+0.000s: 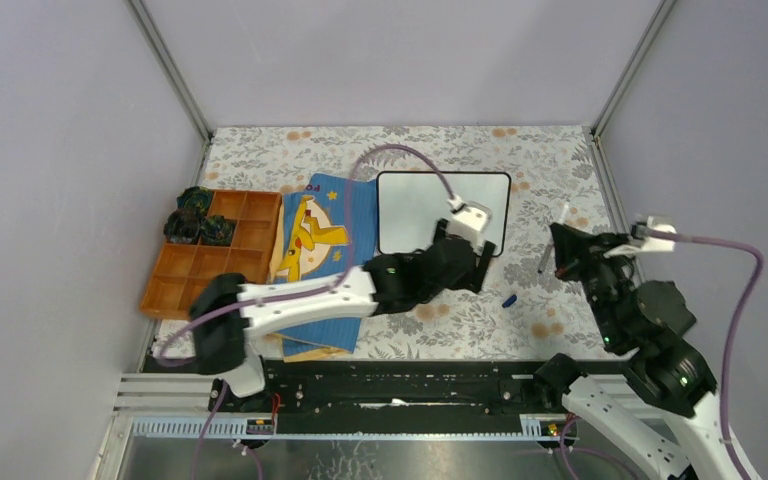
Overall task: Write a sentence on the whiteboard
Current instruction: Place the pen cap at the center of the board, then write a sentence on the whiteboard.
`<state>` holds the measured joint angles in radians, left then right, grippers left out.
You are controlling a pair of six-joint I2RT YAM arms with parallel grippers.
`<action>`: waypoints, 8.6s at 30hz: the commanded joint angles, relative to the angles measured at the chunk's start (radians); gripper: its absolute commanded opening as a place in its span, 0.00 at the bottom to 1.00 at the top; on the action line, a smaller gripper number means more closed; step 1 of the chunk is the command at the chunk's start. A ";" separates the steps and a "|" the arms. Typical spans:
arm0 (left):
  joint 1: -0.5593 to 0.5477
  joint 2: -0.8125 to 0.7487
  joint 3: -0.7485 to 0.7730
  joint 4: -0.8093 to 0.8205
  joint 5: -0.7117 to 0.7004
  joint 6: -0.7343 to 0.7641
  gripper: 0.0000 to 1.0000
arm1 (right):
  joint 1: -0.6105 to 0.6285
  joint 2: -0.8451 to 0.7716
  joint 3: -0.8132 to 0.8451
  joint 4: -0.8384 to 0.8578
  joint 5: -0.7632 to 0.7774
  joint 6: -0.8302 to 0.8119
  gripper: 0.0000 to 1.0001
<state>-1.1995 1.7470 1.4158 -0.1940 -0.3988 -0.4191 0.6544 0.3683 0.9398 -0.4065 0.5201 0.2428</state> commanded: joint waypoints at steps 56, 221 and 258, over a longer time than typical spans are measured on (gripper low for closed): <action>0.526 -0.779 -0.491 0.650 0.978 -0.376 0.84 | 0.002 0.523 -0.014 0.804 -1.232 0.379 0.00; 0.310 -0.449 0.083 -0.413 1.344 0.492 0.25 | 0.082 0.546 0.474 -0.471 -1.167 -0.238 0.00; 0.364 -0.839 -0.394 0.509 1.100 -0.064 0.00 | 0.083 0.431 0.205 0.481 -1.189 0.307 0.84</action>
<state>-0.8368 0.9215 1.0275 0.2096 0.7162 -0.4397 0.7341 0.7727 1.1481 -0.1173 -0.6209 0.4446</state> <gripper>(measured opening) 0.052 0.856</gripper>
